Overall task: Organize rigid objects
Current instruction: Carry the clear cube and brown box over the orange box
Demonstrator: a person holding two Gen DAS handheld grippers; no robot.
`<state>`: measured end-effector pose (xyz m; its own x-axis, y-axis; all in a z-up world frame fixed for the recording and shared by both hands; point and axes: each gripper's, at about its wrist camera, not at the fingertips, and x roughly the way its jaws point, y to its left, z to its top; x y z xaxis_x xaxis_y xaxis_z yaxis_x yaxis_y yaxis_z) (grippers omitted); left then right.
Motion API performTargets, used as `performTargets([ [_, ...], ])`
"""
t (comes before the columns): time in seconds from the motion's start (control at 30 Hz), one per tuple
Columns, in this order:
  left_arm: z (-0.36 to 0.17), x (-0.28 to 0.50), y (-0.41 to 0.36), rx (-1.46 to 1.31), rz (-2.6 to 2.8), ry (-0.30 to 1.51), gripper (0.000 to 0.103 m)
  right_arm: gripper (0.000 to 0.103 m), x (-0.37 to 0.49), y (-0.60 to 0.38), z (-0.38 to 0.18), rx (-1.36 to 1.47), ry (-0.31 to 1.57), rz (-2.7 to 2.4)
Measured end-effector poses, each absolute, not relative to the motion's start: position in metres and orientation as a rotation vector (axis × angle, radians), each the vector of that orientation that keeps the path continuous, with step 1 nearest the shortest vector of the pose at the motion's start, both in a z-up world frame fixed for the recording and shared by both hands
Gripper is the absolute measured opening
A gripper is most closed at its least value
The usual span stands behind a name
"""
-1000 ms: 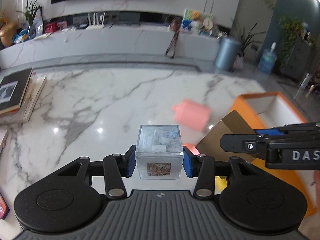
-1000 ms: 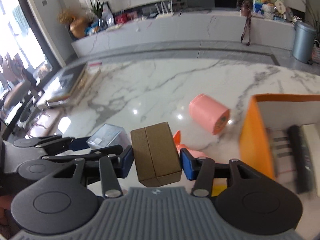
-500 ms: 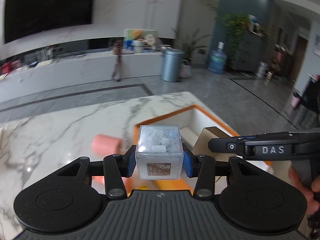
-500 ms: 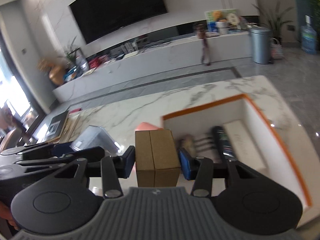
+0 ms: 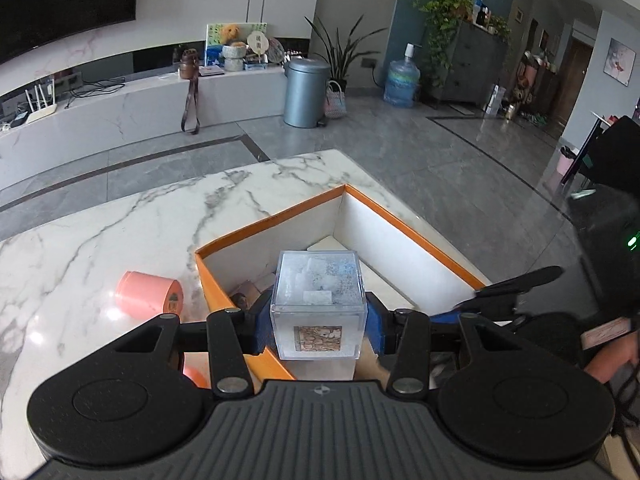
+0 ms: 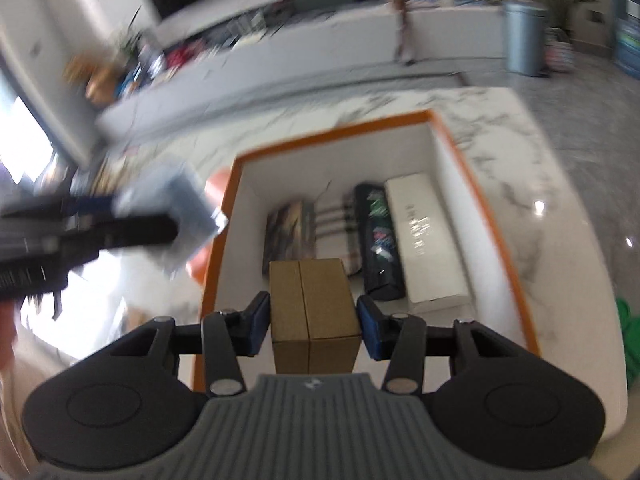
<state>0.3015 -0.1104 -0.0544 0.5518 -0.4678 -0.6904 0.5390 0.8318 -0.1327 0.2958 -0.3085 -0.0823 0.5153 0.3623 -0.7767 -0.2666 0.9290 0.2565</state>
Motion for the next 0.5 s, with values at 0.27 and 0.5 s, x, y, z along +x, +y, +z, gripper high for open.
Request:
performTargets([
  [0.27,-0.073,0.323,-0.115,0.134,-0.633,0.840,0.052,0.048,0.344,-0.273,-0.118,-0.193,1.021,0.649],
  [0.5,-0.087,0.336,-0.110,0.122,-0.634,0.863,0.052,0.047,0.365,-0.250,-0.135,-0.368,0.991,0.851],
])
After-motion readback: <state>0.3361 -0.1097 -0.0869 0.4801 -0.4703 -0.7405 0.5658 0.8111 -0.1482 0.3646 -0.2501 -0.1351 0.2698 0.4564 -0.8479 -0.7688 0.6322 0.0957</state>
